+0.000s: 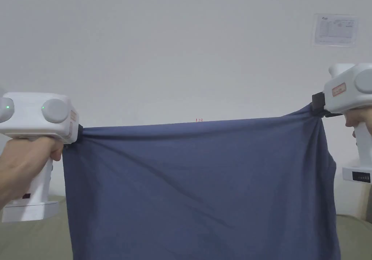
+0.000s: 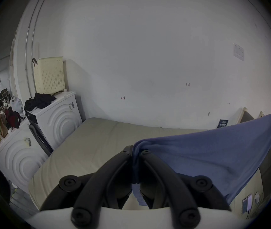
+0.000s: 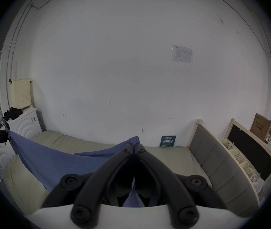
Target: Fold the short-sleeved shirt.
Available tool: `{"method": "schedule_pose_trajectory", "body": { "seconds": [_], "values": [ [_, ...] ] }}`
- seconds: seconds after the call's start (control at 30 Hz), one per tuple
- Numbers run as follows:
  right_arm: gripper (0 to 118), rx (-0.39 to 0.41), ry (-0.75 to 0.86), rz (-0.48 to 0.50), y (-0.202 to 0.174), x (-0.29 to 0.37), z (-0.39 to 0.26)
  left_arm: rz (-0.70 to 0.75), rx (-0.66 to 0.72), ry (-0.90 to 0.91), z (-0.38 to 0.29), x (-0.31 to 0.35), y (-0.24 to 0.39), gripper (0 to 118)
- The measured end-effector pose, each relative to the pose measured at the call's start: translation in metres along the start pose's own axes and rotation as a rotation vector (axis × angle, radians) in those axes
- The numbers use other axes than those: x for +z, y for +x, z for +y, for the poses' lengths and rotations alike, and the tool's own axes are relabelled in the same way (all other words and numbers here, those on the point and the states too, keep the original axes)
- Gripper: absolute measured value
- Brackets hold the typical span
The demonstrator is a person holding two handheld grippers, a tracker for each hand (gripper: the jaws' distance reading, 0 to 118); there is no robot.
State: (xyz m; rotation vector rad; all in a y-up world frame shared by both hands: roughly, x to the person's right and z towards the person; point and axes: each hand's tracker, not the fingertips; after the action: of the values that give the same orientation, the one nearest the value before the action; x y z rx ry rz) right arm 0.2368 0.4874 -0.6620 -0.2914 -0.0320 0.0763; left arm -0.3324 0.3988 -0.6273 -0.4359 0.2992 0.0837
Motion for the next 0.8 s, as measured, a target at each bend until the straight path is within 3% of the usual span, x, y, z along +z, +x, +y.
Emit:
{"method": "schedule_pose_trajectory", "body": {
  "seconds": [0.13, 0.3, 0.43, 0.53, 0.73, 0.8],
  "values": [
    [2, 0.004, 0.022, -0.006, -0.004, -0.031, 0.015, 0.026, -0.01, 0.016, 0.009, -0.032, 0.012, 5],
    [2, -0.056, 0.022, 0.022, -0.001, -0.067, 0.012, 0.073, -0.017, 0.019, -0.008, -0.066, 0.031, 5],
    [2, -0.022, -0.033, -0.01, -0.002, -0.101, -0.022, 0.061, -0.028, -0.035, -0.04, -0.089, 0.047, 5],
    [2, -0.021, -0.109, -0.001, -0.002, -0.125, -0.07, 0.073, -0.05, -0.082, -0.073, -0.114, 0.054, 5],
    [2, -0.056, -0.247, 0.044, -0.001, -0.108, -0.244, 0.044, -0.11, -0.214, -0.195, -0.149, 0.047, 5],
    [2, -0.137, -0.311, 0.094, 0.002, -0.086, -0.306, 0.028, -0.134, -0.262, -0.247, -0.138, 0.039, 5]
  ]
}}
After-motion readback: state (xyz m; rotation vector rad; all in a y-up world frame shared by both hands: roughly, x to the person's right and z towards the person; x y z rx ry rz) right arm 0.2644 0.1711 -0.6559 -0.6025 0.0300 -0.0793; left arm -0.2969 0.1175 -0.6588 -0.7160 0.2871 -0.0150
